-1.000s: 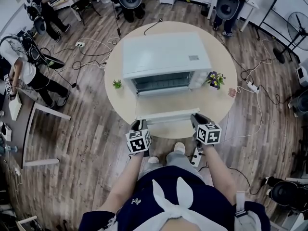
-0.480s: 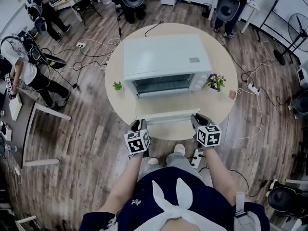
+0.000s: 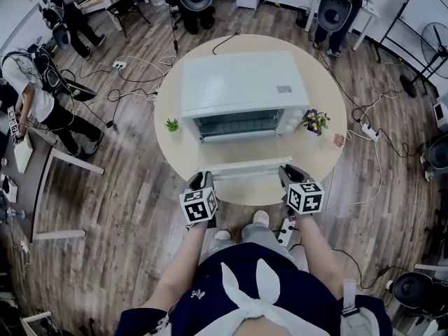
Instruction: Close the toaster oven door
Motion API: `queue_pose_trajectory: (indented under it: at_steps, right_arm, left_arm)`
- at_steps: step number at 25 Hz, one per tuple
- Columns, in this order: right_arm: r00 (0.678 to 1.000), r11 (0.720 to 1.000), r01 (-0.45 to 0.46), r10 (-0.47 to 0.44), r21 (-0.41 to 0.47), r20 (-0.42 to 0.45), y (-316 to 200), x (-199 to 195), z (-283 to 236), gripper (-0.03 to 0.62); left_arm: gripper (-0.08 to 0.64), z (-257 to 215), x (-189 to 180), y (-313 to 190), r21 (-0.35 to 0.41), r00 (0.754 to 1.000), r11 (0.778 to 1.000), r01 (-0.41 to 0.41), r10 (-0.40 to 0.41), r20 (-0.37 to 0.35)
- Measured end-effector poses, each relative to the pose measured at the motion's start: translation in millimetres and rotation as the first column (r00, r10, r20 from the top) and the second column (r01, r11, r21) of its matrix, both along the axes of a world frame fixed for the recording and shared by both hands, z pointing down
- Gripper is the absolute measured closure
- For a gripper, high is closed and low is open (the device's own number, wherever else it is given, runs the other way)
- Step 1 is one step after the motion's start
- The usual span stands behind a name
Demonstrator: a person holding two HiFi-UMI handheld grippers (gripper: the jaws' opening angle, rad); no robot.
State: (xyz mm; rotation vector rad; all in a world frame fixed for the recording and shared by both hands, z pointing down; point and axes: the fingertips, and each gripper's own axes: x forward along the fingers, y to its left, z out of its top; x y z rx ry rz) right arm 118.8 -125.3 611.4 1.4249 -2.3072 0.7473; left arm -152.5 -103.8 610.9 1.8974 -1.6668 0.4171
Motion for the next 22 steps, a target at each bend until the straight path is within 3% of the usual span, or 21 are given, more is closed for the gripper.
queue_pose_trajectory:
  at_steps: [22]
  right_arm:
    - [1.000,1.000,0.002,-0.002,-0.008,0.019,-8.2,-0.6,-9.0,0.509]
  left_arm:
    - [0.469,-8.8,-0.1,-7.9,0.013,1.000,1.000,-0.001,0.001,-0.017]
